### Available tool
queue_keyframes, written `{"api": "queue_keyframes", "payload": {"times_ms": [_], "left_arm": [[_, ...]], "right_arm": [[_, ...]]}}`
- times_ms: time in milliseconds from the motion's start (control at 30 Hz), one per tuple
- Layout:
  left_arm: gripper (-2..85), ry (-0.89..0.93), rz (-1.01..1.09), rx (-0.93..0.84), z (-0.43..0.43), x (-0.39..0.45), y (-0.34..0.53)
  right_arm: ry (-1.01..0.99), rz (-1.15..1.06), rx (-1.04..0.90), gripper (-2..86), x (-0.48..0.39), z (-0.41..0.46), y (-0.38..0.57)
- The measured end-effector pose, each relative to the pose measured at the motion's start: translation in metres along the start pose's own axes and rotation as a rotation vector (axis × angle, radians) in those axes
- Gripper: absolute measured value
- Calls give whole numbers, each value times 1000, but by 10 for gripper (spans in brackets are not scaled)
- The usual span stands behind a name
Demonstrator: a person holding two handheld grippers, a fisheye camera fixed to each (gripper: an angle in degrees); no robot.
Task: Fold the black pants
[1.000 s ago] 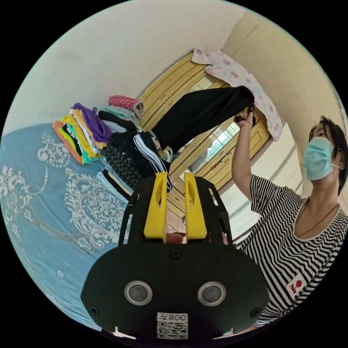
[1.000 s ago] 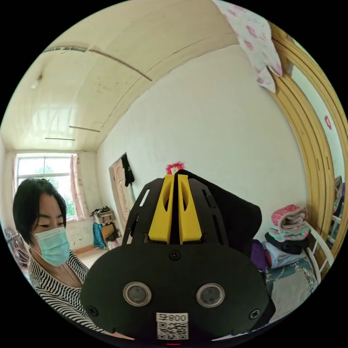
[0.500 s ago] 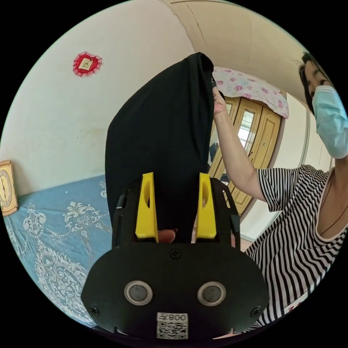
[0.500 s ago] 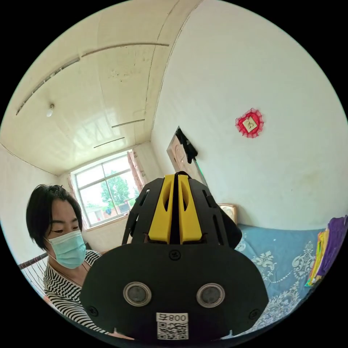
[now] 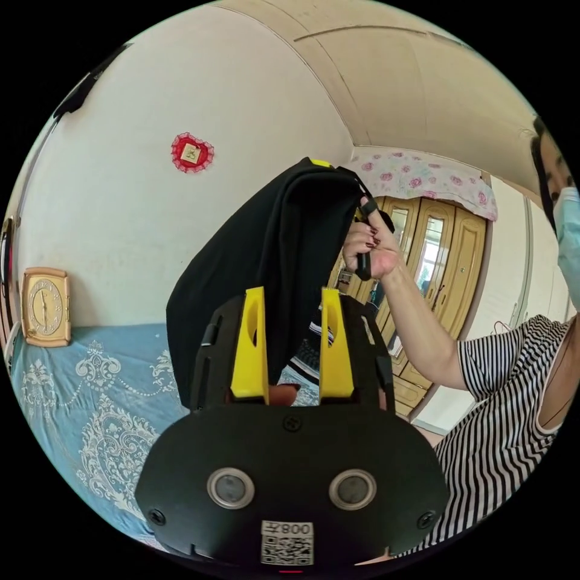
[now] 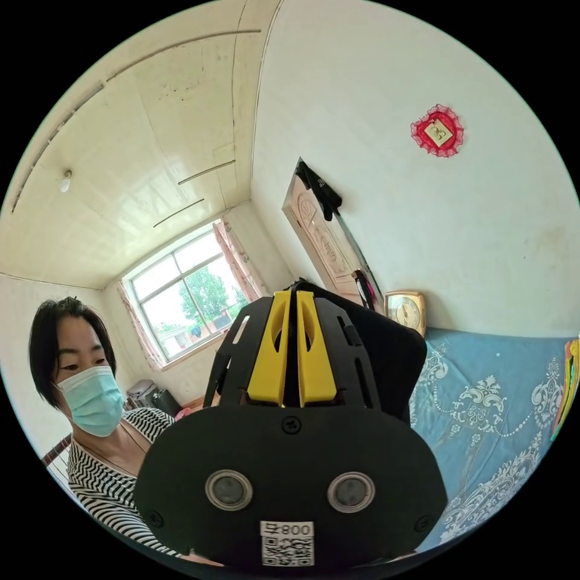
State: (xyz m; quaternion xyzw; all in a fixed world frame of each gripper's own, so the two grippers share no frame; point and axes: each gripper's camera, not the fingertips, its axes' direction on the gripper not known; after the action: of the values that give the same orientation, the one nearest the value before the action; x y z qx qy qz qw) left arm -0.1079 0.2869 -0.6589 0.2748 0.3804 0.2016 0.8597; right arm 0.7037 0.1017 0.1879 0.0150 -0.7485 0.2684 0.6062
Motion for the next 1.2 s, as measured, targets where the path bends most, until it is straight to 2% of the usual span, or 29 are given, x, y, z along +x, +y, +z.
{"api": "queue_keyframes", "payload": {"times_ms": [100,200,467,800,933,1067,1133,1200], "left_arm": [[40,-47,-6,-17,-23,7,-4],[18,-74,-4,-30,-46,13,-8],[6,-158,-28,-10,-103,22,-27],[4,-322,111,-26,-129,44,-88],[4,-310,170,-48,-123,54,-108],[3,-293,244,-150,-100,66,-120],[3,-292,266,-226,-85,69,-121],[2,-297,260,-260,-73,69,-120]], "right_arm": [[20,0,-18,12,-4,26,1],[37,9,-39,13,-5,51,4],[31,73,-44,13,11,104,18],[47,157,-77,13,38,160,48],[151,142,-177,12,47,191,65],[429,128,-288,7,62,217,90],[459,138,-257,8,66,225,98],[400,129,-235,13,68,239,103]]}}
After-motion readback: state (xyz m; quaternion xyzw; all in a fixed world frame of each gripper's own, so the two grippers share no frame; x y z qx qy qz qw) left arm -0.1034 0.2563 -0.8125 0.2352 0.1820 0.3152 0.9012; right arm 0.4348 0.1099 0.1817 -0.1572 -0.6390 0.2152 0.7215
